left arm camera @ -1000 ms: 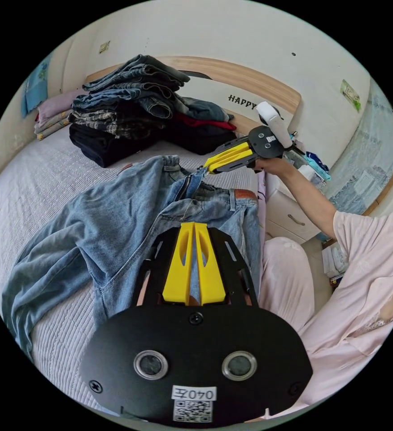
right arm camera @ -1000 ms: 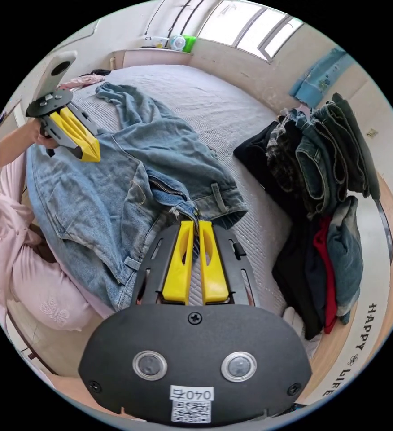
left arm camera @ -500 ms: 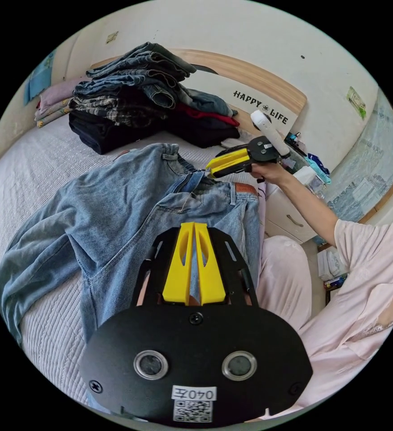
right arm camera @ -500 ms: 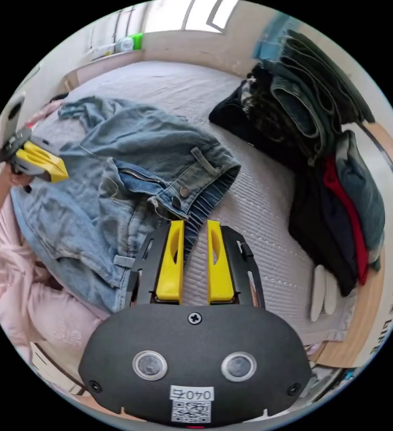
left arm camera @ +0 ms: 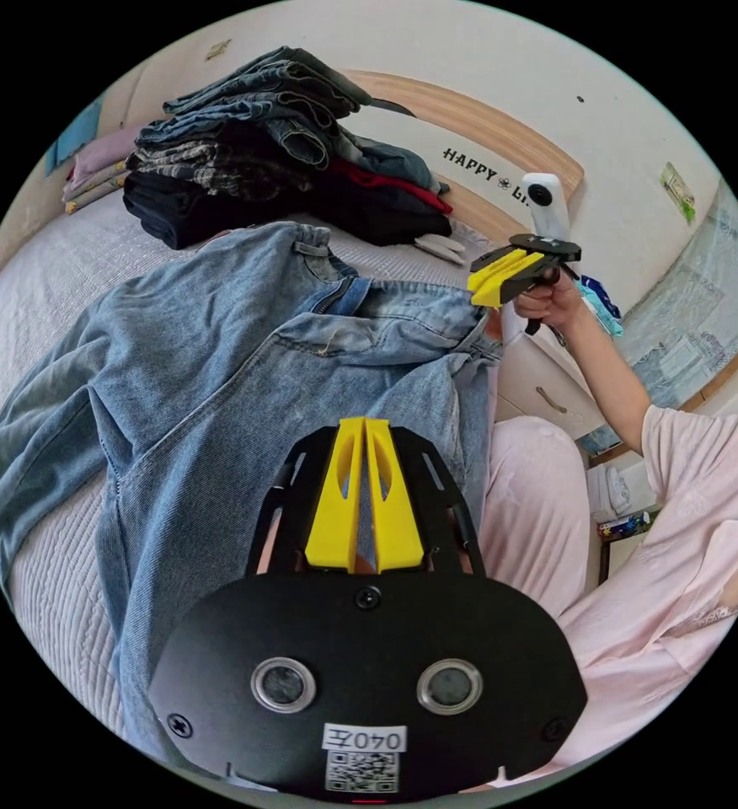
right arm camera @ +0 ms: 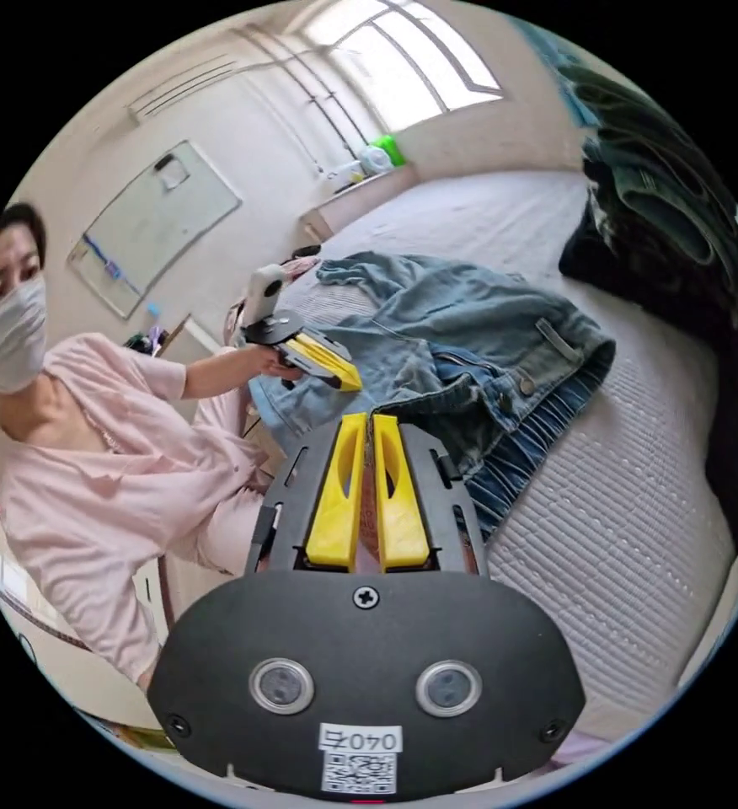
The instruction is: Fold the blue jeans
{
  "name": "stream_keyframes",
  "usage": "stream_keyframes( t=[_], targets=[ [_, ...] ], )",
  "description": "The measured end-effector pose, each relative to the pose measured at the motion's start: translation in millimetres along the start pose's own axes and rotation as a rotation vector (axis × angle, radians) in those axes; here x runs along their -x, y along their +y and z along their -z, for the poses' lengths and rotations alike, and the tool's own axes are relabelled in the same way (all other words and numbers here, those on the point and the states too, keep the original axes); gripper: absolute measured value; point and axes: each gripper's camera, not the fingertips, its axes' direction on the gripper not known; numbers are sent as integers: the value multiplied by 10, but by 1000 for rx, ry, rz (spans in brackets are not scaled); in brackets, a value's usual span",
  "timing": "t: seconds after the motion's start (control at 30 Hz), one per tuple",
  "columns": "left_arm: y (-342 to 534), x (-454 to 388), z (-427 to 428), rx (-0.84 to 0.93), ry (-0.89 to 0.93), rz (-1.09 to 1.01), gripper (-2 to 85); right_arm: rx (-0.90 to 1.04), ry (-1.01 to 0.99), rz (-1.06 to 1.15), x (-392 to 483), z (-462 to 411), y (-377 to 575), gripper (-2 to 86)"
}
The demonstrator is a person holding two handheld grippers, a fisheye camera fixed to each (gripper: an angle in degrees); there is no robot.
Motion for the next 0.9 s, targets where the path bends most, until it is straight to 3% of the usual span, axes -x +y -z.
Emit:
stream_keyframes(
  t=[0.07,0.17,0.37,0.43,0.47,0.5,0.57,0.63,0.7,0.8,0.83,0.9],
  targets=[
    [26,35,13,-1,17,12,-11,50,35,-72,-105,17,-54,40],
    [59,101,27,-10,55,62,-11,139,-80,-225,-523,-46,-213,94],
    [191,56,249,-17,25,38,-11,123,-172,-396,-965,81,-447,40],
    [269,47,348,-12,-16,23,-11,134,-106,-285,-697,165,-529,22],
    [291,40,376,-15,-24,14,-11,142,-33,-102,-301,253,-600,15],
    [337,21,434,-28,-43,-5,-11,126,96,135,200,364,-607,10],
    [395,-5,507,-57,-75,-32,-11,6,360,268,622,545,-523,6],
    [422,-26,552,-82,-97,-51,-11,-58,348,103,344,700,-513,7],
    [420,-38,576,-75,-97,-44,-11,-12,234,-238,-461,596,-350,15],
    [502,-88,703,-74,-135,-66,-11,-30,13,-464,-917,389,-81,59],
    [562,-81,793,-74,-140,-67,-11,-58,4,-478,-909,440,-56,72],
    [667,-28,981,-75,-96,-41,-11,-91,181,-518,-717,700,-75,95]
  ],
)
